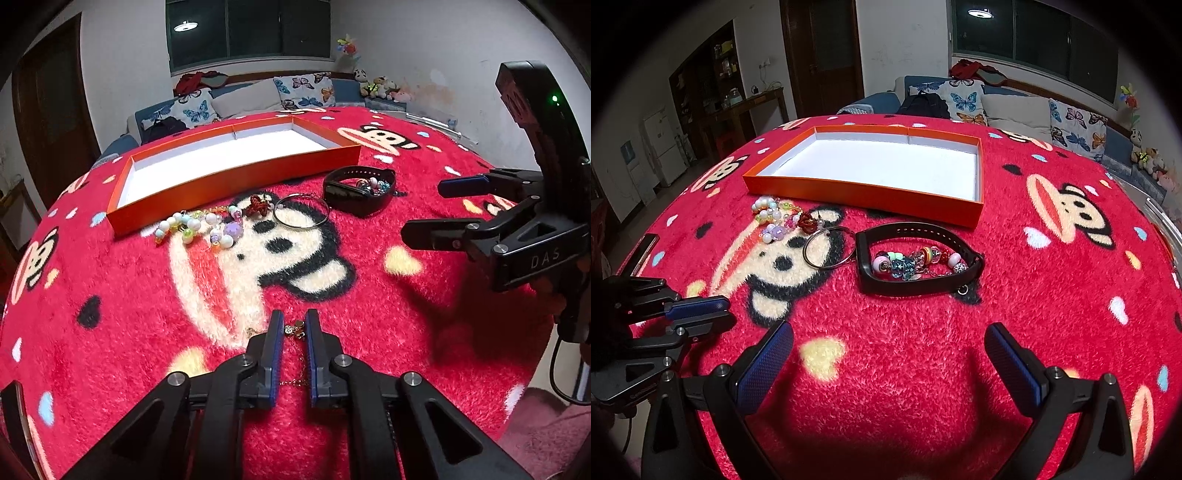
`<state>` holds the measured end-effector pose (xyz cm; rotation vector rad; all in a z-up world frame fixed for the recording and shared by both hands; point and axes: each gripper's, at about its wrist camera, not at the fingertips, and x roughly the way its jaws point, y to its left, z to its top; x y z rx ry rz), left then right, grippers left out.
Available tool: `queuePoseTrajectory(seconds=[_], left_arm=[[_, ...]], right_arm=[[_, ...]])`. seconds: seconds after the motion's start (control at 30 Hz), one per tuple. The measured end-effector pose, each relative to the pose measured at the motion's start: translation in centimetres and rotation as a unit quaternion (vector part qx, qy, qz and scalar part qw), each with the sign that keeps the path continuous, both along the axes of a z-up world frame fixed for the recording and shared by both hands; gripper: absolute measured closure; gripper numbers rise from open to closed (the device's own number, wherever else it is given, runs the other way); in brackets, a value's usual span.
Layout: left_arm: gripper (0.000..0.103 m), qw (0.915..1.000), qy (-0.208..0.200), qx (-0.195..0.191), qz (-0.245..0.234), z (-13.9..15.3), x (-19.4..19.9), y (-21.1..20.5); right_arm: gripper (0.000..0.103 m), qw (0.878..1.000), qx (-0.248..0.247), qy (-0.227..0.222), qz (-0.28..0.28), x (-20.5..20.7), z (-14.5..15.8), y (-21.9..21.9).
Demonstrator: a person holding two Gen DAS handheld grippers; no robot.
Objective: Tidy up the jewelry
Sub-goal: 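Grasp the black watch band with the right tool while the left tool holds the gold earring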
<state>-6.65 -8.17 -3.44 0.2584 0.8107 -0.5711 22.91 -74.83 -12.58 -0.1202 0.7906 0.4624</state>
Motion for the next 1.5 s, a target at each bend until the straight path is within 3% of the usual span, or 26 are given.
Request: queuePoseTrajectory(seconds=[0.57,0.83,1.3,1.5], left_arm=[[0.092,0.9985,-0.012,-0.049,0.021,3.6,1.0,1.6],[0.092,0.9979,-0.011,-0.057,0.028,3.9,1.2,2.2],[0.092,0.996,-0.004,-0.078,0.042,4.5,3.0,3.4],[0.092,0.9957,-0.002,-0.079,0.048,4.5,3.7,3.8]], right_arm=[[0.002,1.0,0.03,0.009,-0.003,1.7,0.8,-1.0],[0.004,0.999,0.033,0.002,0.005,3.0,1.8,-1.2],[0.004,0.997,0.059,0.039,0.019,4.5,1.5,-2.3],[0.017,0.997,0.047,0.038,0.054,4.5,1.5,-0.5]])
